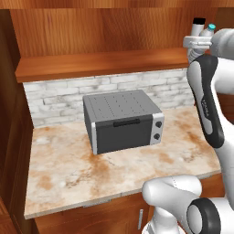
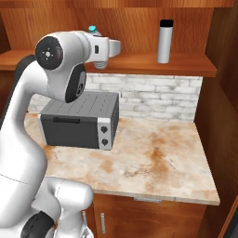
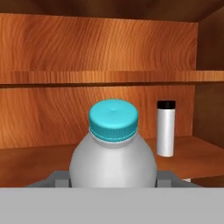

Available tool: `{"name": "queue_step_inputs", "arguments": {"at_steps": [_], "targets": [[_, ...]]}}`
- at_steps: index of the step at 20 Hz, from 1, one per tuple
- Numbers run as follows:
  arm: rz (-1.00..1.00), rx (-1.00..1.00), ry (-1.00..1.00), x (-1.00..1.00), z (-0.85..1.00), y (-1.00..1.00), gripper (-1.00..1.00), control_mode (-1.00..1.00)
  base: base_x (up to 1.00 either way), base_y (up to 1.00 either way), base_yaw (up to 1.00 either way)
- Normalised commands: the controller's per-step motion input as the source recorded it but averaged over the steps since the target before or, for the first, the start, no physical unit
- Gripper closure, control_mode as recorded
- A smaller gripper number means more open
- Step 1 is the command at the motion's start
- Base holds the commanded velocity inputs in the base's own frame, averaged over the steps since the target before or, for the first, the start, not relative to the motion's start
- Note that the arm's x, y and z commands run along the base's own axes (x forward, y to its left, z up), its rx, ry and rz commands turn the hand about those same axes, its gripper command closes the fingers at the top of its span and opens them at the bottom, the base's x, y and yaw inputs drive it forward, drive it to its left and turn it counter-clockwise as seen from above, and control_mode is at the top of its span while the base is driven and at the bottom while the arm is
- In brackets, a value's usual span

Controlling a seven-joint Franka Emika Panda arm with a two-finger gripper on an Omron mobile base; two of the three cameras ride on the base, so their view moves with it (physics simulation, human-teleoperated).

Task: Pick the milk, bottled water, water bottle from the counter and place them in the open cabinet.

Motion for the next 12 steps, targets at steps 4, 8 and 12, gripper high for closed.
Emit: {"name": "queue_step_inputs", "arguments": {"at_steps": [4, 8, 12], "targets": [[0.00, 0.00, 0.00, 0.26, -0.09, 0.00, 1.00, -1.00, 0.00, 0.00, 0.00], [0.00, 0.00, 0.00, 0.24, -0.14, 0.00, 1.00, -1.00, 0.00, 0.00, 0.00], [0.00, 0.00, 0.00, 0.25, -0.17, 0.00, 1.00, -1.00, 0.00, 0.00, 0.00]]}}
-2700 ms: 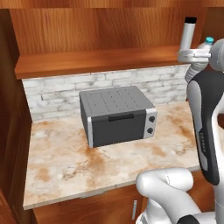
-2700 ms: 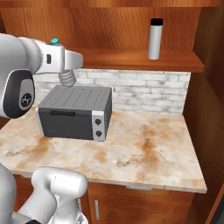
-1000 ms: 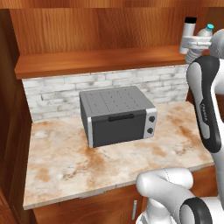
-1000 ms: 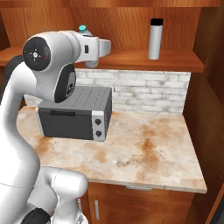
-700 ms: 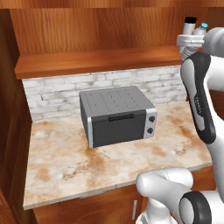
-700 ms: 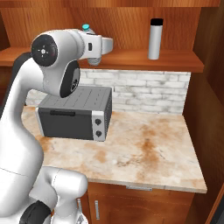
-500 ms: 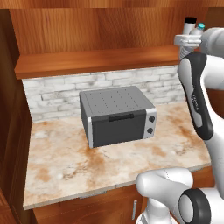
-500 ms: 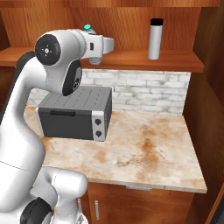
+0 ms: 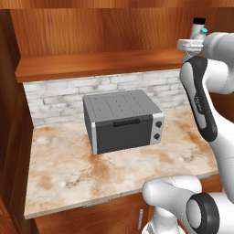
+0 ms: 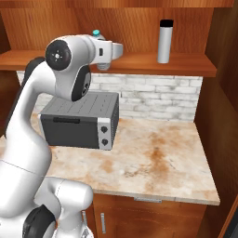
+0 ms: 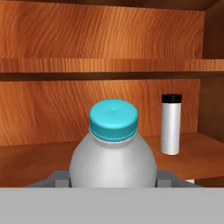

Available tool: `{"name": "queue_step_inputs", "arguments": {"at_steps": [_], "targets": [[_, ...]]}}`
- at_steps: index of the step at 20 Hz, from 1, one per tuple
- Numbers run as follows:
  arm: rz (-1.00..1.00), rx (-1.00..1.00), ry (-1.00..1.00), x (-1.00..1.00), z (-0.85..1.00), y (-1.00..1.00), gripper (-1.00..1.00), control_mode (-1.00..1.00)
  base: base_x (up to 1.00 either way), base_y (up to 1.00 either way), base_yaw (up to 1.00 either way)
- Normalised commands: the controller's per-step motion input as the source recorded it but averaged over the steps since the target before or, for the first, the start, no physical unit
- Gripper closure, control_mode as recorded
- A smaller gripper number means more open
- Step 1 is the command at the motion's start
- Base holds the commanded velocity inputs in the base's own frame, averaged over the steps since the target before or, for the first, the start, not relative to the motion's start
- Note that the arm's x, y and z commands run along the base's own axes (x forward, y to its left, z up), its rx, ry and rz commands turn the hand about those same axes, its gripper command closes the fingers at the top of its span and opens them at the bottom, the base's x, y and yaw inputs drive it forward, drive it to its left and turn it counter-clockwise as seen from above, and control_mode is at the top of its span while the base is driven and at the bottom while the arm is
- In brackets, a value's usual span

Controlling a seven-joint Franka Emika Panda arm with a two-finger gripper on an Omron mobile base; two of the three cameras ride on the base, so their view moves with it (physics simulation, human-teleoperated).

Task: Pick the milk, bottled water, water bottle from the counter and place them in the open cabinet.

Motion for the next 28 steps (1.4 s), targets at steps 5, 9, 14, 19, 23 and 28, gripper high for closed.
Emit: {"name": "queue_step_inputs", "arguments": {"at_steps": [5, 9, 14, 19, 23, 28], "targets": [[0.00, 0.00, 0.00, 0.25, -0.15, 0.00, 1.00, -1.00, 0.00, 0.00, 0.00], [0.00, 0.00, 0.02, 0.24, -0.14, 0.00, 1.00, -1.00, 0.00, 0.00, 0.00], [0.00, 0.00, 0.00, 0.22, -0.13, 0.00, 1.00, -1.00, 0.00, 0.00, 0.00], [0.00, 0.00, 0.00, 0.24, -0.03, 0.00, 1.00, -1.00, 0.00, 0.00, 0.00], [0.00, 0.00, 0.00, 0.25, 0.00, 0.00, 1.00, -1.00, 0.00, 0.00, 0.00], [0.00, 0.00, 0.03, 0.31, 0.00, 0.00, 1.00, -1.00, 0.00, 0.00, 0.00]]}}
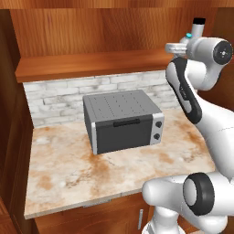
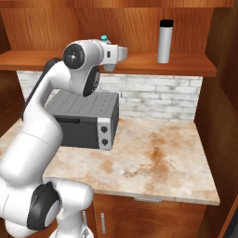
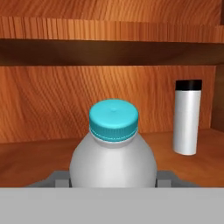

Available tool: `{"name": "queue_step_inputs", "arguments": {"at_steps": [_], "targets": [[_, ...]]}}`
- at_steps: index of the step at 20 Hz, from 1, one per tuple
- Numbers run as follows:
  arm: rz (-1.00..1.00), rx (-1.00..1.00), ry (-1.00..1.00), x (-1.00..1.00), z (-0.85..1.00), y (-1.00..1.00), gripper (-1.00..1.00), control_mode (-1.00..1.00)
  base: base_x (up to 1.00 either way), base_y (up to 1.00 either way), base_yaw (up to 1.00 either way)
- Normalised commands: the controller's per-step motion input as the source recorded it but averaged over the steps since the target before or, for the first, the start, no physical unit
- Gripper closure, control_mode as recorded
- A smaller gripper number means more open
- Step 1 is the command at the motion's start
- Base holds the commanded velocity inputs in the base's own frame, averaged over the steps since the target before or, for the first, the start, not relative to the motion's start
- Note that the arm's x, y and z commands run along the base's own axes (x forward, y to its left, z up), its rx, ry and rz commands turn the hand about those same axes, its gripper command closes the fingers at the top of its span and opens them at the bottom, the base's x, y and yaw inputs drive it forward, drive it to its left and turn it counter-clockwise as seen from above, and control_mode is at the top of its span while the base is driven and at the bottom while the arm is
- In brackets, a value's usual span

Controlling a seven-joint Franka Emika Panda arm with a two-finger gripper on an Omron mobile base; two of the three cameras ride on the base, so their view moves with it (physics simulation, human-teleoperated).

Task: Pick the milk, bottled water, water bottle from the counter and place them in the open cabinet.

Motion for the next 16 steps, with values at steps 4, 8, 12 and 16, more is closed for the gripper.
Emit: {"name": "queue_step_inputs", "arguments": {"at_steps": [4, 8, 12, 16], "targets": [[0.00, 0.00, 0.03, 0.34, 0.00, -0.01, 1.00, -1.00, 0.00, 0.00, 0.00], [0.00, 0.00, 0.01, 0.27, 0.00, -0.02, 1.00, -1.00, 0.00, 0.00, 0.00], [0.00, 0.00, 0.01, 0.29, 0.00, -0.03, 1.00, -1.00, 0.00, 0.00, 0.00], [0.00, 0.00, 0.01, 0.30, 0.00, -0.03, 1.00, -1.00, 0.00, 0.00, 0.00]]}}
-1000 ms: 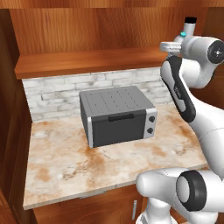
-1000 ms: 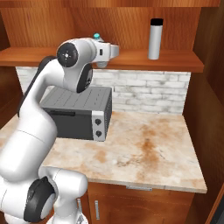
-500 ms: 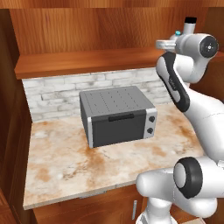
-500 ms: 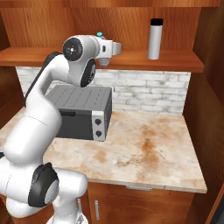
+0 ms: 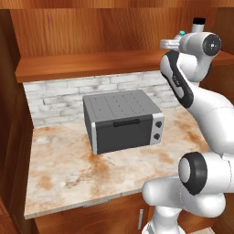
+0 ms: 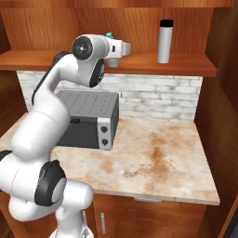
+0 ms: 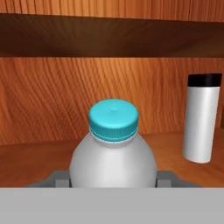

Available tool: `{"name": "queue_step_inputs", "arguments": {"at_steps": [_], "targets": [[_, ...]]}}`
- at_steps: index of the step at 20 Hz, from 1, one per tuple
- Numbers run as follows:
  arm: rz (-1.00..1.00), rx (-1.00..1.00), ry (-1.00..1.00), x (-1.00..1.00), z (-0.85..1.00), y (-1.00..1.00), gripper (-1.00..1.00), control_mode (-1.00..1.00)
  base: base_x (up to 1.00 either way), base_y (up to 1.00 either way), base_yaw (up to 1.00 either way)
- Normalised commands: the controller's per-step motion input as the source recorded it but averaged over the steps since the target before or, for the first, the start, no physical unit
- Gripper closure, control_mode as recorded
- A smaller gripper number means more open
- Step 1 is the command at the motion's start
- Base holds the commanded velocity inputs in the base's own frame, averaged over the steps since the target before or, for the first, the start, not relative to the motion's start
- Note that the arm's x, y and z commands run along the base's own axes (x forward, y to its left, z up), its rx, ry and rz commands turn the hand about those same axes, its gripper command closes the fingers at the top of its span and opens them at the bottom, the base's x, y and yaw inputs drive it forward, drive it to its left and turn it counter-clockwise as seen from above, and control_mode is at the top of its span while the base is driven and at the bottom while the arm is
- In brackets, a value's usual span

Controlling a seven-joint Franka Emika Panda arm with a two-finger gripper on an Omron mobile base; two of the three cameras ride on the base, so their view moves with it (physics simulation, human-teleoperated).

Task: Pick the milk, bottled water, water bottle from the counter and place them in the open cabinet.

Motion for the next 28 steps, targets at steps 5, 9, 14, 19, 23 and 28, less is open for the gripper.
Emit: {"name": "queue_step_inputs", "arguments": {"at_steps": [5, 9, 14, 19, 23, 28], "targets": [[0.00, 0.00, 0.05, 0.36, 0.00, -0.02, 1.00, -1.00, 0.00, 0.00, 0.00], [0.00, 0.00, 0.04, 0.38, 0.00, -0.05, 1.00, -1.00, 0.00, 0.00, 0.00], [0.00, 0.00, 0.05, 0.39, 0.00, -0.07, 1.00, -1.00, 0.00, 0.00, 0.00], [0.00, 0.00, 0.01, 0.27, -0.06, -0.10, 1.00, -1.00, 0.00, 0.00, 0.00], [0.00, 0.00, 0.00, 0.19, -0.16, -0.07, 1.00, -1.00, 0.00, 0.00, 0.00], [0.00, 0.00, 0.00, 0.14, -0.18, -0.04, 1.00, -1.00, 0.00, 0.00, 0.00]]}}
